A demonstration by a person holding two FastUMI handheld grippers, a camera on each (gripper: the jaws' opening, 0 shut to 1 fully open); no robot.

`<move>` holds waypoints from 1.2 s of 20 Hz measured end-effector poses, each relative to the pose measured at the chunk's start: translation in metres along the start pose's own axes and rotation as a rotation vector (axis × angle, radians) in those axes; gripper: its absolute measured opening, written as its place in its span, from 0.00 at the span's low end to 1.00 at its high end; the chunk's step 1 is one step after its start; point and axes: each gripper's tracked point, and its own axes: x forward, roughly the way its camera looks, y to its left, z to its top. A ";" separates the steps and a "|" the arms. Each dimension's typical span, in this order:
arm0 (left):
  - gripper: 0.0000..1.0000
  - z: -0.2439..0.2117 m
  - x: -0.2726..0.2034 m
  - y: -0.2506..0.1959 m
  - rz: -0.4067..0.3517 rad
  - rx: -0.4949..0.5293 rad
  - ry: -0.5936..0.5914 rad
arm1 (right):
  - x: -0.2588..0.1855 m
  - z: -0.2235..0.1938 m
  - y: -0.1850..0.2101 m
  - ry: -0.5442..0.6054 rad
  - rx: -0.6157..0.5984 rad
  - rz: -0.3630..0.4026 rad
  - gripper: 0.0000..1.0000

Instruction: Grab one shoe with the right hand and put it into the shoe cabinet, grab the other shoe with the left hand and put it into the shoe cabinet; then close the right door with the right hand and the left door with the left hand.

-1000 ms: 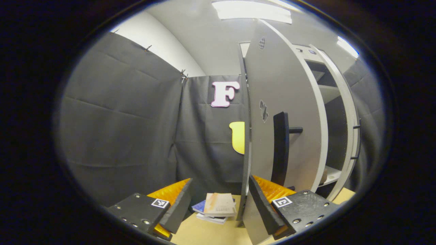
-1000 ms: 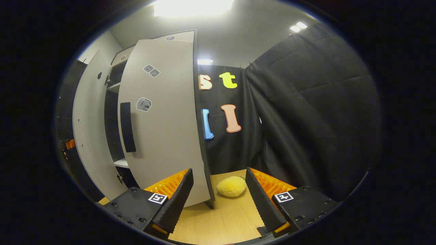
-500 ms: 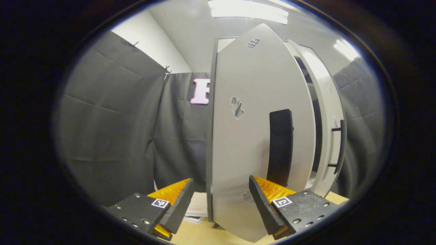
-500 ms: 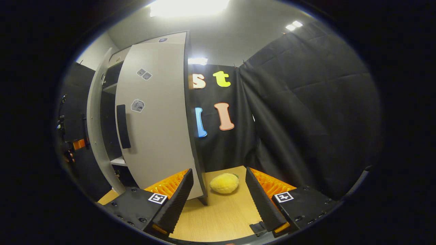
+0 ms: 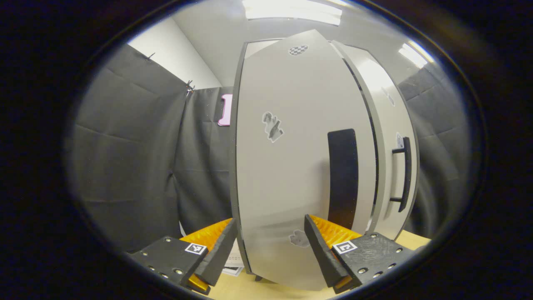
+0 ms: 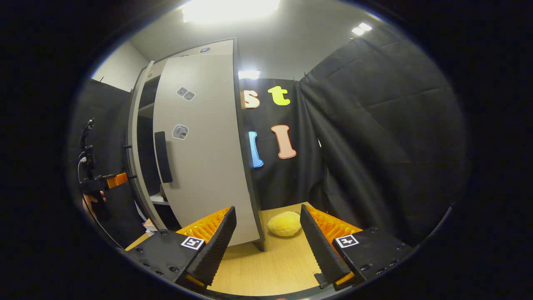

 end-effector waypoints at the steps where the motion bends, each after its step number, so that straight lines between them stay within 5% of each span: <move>1: 0.94 0.004 -0.008 0.001 -0.004 0.011 -0.007 | 0.001 0.003 0.006 -0.006 -0.005 0.014 0.98; 12: 0.99 -0.002 -0.131 0.051 0.049 0.080 -0.024 | -0.003 0.004 0.048 -0.044 -0.017 0.108 0.98; 24: 1.00 -0.039 -0.179 0.060 0.066 0.108 0.045 | -0.021 0.006 0.067 -0.129 -0.090 0.124 0.98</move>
